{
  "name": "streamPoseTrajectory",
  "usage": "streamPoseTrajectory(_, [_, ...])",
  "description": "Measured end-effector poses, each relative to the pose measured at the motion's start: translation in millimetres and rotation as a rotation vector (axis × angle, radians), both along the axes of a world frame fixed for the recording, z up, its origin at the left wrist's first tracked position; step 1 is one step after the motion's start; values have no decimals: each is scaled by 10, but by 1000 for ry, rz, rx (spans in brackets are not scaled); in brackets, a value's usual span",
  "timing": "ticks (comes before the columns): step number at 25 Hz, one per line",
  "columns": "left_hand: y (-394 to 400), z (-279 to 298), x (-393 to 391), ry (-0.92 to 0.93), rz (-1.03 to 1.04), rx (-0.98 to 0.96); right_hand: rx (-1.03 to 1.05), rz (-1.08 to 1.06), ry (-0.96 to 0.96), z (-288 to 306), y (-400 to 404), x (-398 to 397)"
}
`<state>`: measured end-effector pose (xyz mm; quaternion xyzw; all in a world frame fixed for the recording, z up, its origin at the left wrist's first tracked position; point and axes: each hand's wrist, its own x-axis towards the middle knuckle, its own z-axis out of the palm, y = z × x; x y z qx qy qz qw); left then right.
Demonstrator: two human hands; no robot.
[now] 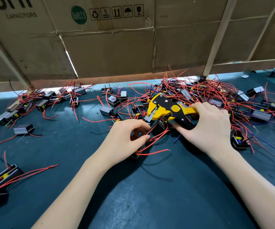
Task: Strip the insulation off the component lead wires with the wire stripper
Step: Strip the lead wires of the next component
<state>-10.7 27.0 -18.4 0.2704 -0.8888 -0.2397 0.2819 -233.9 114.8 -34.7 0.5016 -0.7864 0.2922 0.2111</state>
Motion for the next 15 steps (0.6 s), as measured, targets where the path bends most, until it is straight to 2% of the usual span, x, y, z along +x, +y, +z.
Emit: streamPoseTrajectory(15, [15, 32, -3, 36, -17, -8, 16, -4, -2, -9, -2, -8])
